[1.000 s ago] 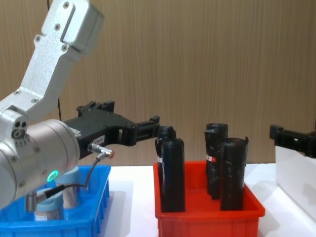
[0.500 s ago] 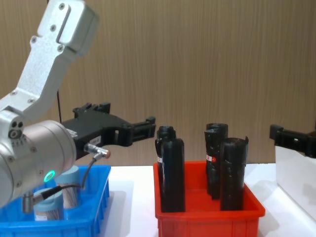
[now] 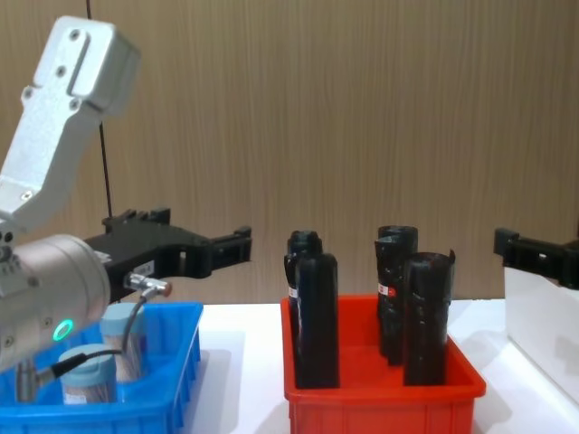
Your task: Pick the cotton swabs from the blue box and place them into the white box.
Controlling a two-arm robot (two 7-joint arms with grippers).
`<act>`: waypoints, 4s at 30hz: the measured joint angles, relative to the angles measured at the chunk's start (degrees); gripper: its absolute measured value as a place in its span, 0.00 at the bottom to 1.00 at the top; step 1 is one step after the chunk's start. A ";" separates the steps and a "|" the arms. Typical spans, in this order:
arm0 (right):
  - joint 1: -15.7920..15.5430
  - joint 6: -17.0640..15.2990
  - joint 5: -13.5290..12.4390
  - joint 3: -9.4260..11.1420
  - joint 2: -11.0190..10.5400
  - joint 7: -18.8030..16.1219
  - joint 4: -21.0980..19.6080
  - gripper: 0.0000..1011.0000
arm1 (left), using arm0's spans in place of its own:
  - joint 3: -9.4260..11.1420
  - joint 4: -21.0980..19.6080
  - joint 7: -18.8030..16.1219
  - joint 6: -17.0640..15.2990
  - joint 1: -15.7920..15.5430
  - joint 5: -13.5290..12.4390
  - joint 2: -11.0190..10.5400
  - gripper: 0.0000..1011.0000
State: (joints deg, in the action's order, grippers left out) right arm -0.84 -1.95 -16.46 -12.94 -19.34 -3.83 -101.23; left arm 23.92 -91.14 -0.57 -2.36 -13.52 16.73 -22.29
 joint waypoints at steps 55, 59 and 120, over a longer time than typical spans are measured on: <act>0.00 0.00 0.00 0.00 0.00 0.00 0.00 0.99 | -6.93 11.07 -0.81 -5.10 -0.05 14.52 -2.57 0.99; 0.00 0.00 0.00 0.00 0.00 0.00 0.00 0.99 | -7.05 12.95 0.96 -5.10 -1.16 14.46 -2.16 0.99; 0.00 0.00 0.00 0.00 0.00 0.00 0.00 0.99 | -6.86 16.65 6.67 -9.88 -5.41 4.61 -1.03 0.66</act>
State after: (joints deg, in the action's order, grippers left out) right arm -0.84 -1.95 -16.46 -12.94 -19.33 -3.83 -101.23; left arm 17.06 -74.49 6.10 -12.24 -18.93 21.33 -23.33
